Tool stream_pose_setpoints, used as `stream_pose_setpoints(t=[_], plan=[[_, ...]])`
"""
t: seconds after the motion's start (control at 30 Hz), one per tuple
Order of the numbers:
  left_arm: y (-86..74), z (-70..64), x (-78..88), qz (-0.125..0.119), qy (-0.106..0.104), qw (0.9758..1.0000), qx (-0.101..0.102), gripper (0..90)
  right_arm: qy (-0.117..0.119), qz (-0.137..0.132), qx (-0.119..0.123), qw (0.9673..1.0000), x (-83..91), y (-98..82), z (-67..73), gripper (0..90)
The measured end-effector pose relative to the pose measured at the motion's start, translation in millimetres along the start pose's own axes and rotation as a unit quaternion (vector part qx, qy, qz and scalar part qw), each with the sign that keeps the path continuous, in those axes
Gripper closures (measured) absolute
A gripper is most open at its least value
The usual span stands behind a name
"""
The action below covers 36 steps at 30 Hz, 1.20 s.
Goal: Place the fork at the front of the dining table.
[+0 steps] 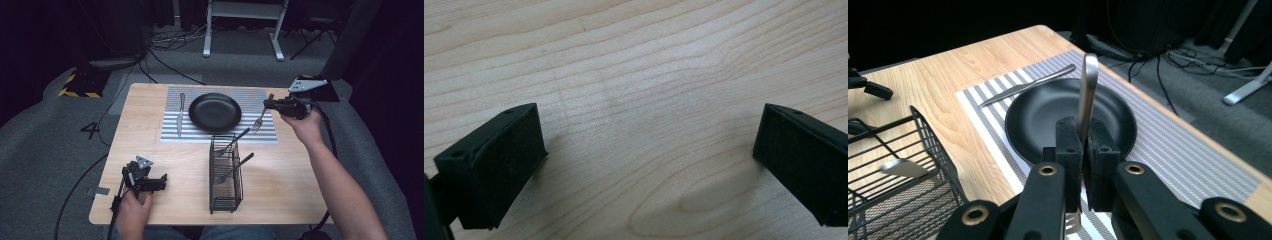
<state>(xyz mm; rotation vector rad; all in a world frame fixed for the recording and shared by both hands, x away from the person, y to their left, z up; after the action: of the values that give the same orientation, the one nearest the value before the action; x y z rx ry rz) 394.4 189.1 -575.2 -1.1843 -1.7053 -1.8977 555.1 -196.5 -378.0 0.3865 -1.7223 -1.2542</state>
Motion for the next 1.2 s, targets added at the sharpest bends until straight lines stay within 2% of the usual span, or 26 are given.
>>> stream_pose_setpoints(t=[0.1, 0.23, 0.47, 0.5, 0.6, 0.63, 0.8, 0.93, 1.2], plan=[[0.0, -0.1, 0.0, 0.000, 0.000, 1.0000, 0.000, 0.2, 0.008, 0.009, -0.009, 0.9999, -13.6, -7.9, -0.2, 86.2], [0.0, -0.1, 0.0, 0.000, 0.000, 1.0000, 0.000, 0.2, 0.021, 0.013, -0.020, 0.9995, -22.1, -12.9, 2.3, 86.2], [0.0, -0.1, 0.0, 0.000, 0.000, 1.0000, 0.000, 0.2, 0.018, 0.040, -0.015, 0.9989, -36.7, -20.6, 5.7, 86.2], [0.0, -0.1, 0.0, 0.000, 0.000, 1.0000, 0.000, 0.2, 0.028, 0.040, -0.024, 0.9985, -40.8, -22.1, 6.7, 86.2], [0.0, -0.1, 0.0, 0.000, 0.000, 1.0000, 0.000, 0.2, 0.033, 0.040, -0.028, 0.9982, -44.4, -23.6, 7.9, 86.2], [-0.1, -0.1, 0.0, 0.000, 0.000, 1.0000, 0.000, 0.2, 0.035, 0.048, -0.028, 0.9979, -48.3, -26.6, 9.1, 86.1], [-0.2, 0.0, 0.2, 0.000, 0.000, 1.0000, 0.000, 0.2, 0.030, 0.065, -0.037, 0.9967, -57.3, -32.7, 5.6, 86.1], [-0.3, 0.0, 0.2, 0.000, 0.001, 1.0000, 0.001, 0.2, 0.032, 0.062, -0.044, 0.9966, -60.1, -33.0, 4.2, 86.0], [-0.3, 0.2, 0.3, 0.000, 0.001, 1.0000, 0.000, 0.2, 0.024, 0.064, -0.030, 0.9972, -62.0, -28.6, 3.5, 86.0]])
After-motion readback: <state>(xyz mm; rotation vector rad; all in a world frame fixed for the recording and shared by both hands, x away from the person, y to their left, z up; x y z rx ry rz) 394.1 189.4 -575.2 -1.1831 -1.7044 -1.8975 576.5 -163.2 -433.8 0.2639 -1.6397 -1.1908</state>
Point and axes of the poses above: each handheld gripper's, and its own axes: x roughly backward along the jaws, y roughly out of its top, z roughly to its left, the point moved 9 cm from there along -x, roughly forward along the jaws, and after that the axes turned 2 degrees about -y, right-handed, at the moved point
